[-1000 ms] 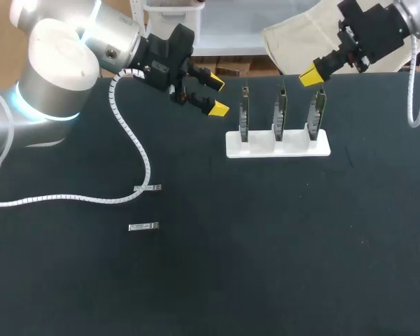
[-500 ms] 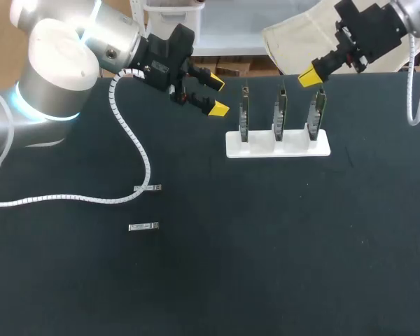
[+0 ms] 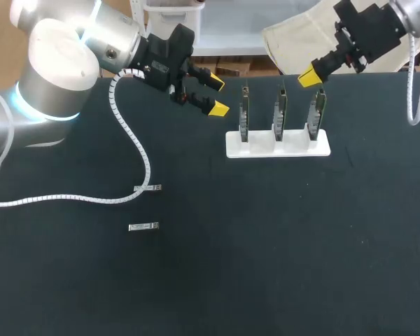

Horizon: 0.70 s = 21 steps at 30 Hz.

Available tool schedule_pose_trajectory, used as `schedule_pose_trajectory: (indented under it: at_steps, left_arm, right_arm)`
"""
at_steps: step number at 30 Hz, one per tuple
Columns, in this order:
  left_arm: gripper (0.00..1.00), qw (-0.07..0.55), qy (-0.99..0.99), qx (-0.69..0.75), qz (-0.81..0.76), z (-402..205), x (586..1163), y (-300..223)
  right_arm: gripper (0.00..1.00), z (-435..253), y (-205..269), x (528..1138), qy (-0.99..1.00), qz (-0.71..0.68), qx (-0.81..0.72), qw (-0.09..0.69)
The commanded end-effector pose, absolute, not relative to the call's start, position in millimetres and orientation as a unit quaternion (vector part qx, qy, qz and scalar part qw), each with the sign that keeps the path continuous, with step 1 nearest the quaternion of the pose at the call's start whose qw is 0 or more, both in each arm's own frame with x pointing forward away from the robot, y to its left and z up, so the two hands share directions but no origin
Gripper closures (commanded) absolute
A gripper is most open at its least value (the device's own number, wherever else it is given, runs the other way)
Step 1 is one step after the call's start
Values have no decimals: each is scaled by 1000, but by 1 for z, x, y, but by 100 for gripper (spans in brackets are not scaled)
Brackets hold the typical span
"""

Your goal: Pick up the optical module with the left hand, and insert it into the network port with the right hand.

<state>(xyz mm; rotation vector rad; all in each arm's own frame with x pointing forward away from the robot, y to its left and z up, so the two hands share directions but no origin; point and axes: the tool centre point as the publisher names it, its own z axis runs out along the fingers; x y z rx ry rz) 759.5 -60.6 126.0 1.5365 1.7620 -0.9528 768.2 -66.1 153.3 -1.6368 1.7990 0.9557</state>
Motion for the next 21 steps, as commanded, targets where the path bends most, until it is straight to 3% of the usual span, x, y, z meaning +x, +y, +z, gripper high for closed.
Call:
schedule_pose_trajectory:
  at_steps: [1,2,21]
  left_arm:
    - [0,304,665,580,-359,126,760,-61]
    - [0,304,665,580,-359,126,760,-61]
    - [0,304,665,580,-359,126,760,-61]
  right_arm:
    - [58,153,-66,767,666,350,-605,259]
    - [0,153,-66,767,665,350,-608,254]
    - [0,152,-67,765,660,360,-605,262]
